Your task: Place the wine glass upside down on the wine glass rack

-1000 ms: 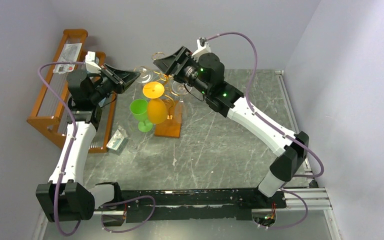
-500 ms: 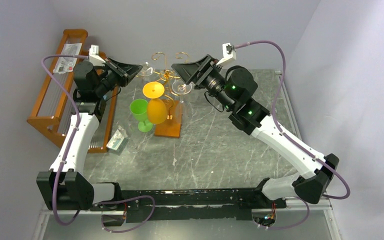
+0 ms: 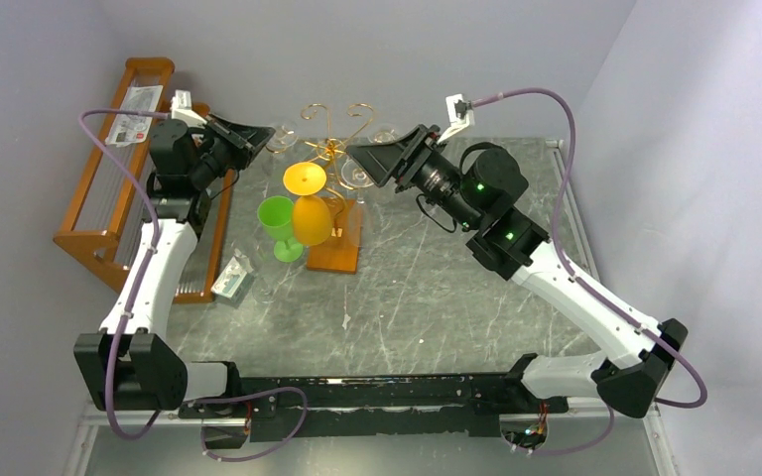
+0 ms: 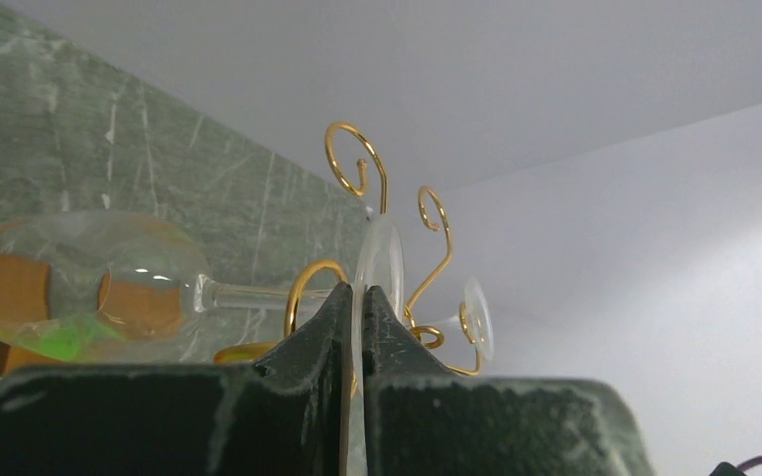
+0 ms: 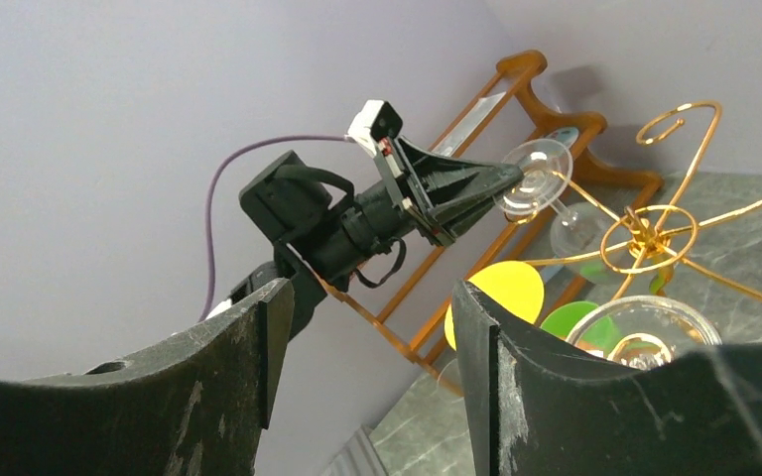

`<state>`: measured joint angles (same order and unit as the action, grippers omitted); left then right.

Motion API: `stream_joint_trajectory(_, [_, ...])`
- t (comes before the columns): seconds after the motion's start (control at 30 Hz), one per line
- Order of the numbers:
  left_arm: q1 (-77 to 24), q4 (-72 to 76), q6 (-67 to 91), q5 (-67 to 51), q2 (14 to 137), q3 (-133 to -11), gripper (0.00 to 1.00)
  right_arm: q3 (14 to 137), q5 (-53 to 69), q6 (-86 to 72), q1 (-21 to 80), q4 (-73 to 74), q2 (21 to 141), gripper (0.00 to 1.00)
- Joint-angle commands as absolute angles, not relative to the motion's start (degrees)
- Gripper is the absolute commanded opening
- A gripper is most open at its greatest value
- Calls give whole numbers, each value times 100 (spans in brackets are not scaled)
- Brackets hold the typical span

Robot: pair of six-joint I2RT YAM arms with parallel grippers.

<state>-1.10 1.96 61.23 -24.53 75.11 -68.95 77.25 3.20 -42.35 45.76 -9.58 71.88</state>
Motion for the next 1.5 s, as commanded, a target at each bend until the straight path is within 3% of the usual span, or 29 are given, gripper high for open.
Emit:
stream_joint_trajectory(0.0, [-19, 111, 5811, -1996, 7042, -7072, 5, 7441, 526, -4137, 4570, -892, 6915, 63])
stream_joint_trajectory(0.27, [106, -318, 5526, -1771, 6666, -6916, 5, 6964, 351, -4308, 4570, -940, 6660, 63])
stream_joint_trajectory(0.8, [114, -345, 5548, -2909, 6702, -6581, 5, 6691, 299, -4468, 4566, -776, 6454, 63])
stream_joint_trajectory(0.97, [114, -714, 5346, -2805, 6654, -6599, 19, 6623, 282, -4530, 4571, -798, 6417, 63])
stream_joint_trajectory(1.23, [114, -1073, 5098, -2650, 6661, -6621, 27, 6546, 217, -4570, 4570, -762, 6310, 63])
stream_joint_trajectory(1.47, [118, -1701, 4652, -2491, 6424, -6857, 53, 6479, 77, -4531, 4570, -662, 6126, 63])
